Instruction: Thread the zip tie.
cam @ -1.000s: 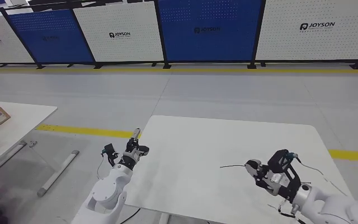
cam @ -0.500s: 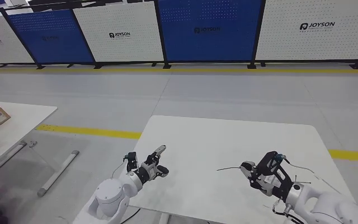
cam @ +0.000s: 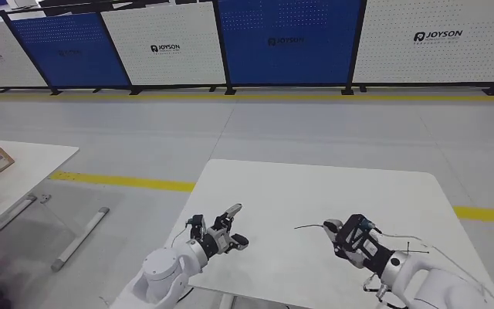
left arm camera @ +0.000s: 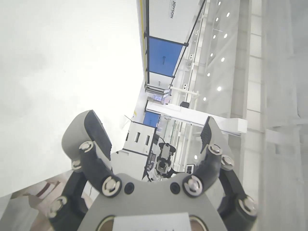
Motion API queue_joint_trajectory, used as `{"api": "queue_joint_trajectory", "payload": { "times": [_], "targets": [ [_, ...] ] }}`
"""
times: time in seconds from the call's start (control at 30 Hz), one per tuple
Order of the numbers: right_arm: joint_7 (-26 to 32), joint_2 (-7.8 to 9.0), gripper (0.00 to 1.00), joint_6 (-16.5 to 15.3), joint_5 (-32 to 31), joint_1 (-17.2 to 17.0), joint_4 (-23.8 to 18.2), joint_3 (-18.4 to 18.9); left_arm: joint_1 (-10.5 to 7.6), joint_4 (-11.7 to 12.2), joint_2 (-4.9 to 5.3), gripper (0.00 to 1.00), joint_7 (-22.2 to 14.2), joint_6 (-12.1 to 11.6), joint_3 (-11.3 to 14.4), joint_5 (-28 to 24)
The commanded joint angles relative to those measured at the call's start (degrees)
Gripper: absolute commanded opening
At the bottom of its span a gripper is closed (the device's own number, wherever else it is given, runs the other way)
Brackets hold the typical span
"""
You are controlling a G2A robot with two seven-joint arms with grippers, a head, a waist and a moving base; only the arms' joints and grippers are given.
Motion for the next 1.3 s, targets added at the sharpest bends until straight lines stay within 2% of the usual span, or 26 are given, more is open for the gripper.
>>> {"api": "queue_joint_trajectory", "payload": {
  "times": [0.0, 0.13, 0.23, 0.27, 0.57, 0.63, 0.8, 0.9, 0.93, 1.0, 1.27],
  "targets": [
    [0.3, -0.46, 0.00, 0.5, -3.8, 1.2, -0.2, -1.5, -1.04, 0.1, 0.63, 1.00, 1.8, 0.0, 3.0, -5.7],
    [2.1, -1.57, 0.00, 1.5, -11.3, 3.6, 0.2, -5.1, -6.16, -0.1, 2.92, 1.00, 8.2, 0.0, 10.6, -10.6],
    [3.0, -2.22, 0.00, 1.1, -11.6, 4.9, 1.0, -6.5, -10.75, 1.7, 4.52, 1.00, 11.4, 0.0, 15.2, -18.9],
    [3.0, -2.22, 0.00, 1.1, -11.6, 4.9, 1.0, -6.5, -11.39, 1.9, 4.71, 1.00, 11.8, 0.0, 15.6, -20.2],
    [3.0, -2.22, 0.00, 1.1, -11.6, 4.9, 1.0, -6.5, -11.39, 1.9, 4.71, 1.00, 11.8, 0.0, 15.6, -20.2],
    [2.5, -2.35, 0.00, 0.1, -12.3, 4.8, 1.1, -6.8, -11.23, 2.7, 4.57, 1.00, 11.5, 0.0, 16.1, -22.1],
    [2.0, -2.88, 0.00, -3.5, -17.3, 6.0, -0.3, -8.1, -12.42, 3.6, 4.54, 1.00, 11.4, 0.0, 17.1, -26.7],
    [1.8, -2.90, 0.00, -3.5, -20.9, 6.8, -0.6, -10.0, -13.71, 3.7, 4.94, 1.00, 11.7, 0.0, 18.3, -28.6],
    [2.0, -2.83, 0.00, -3.5, -22.1, 7.3, -0.7, -10.8, -14.33, 3.5, 5.24, 1.00, 13.2, 0.0, 18.4, -26.9],
    [0.8, -2.70, 0.00, -3.5, -22.0, 8.1, -0.7, -11.7, -14.46, 2.2, 5.48, 1.00, 14.9, 0.0, 18.4, -25.1],
    [0.8, -2.70, 0.00, -3.5, -22.0, 8.1, -0.7, -11.7, -14.46, 2.2, 5.48, 1.00, 14.9, 0.0, 18.4, -25.1]
  ]
}}
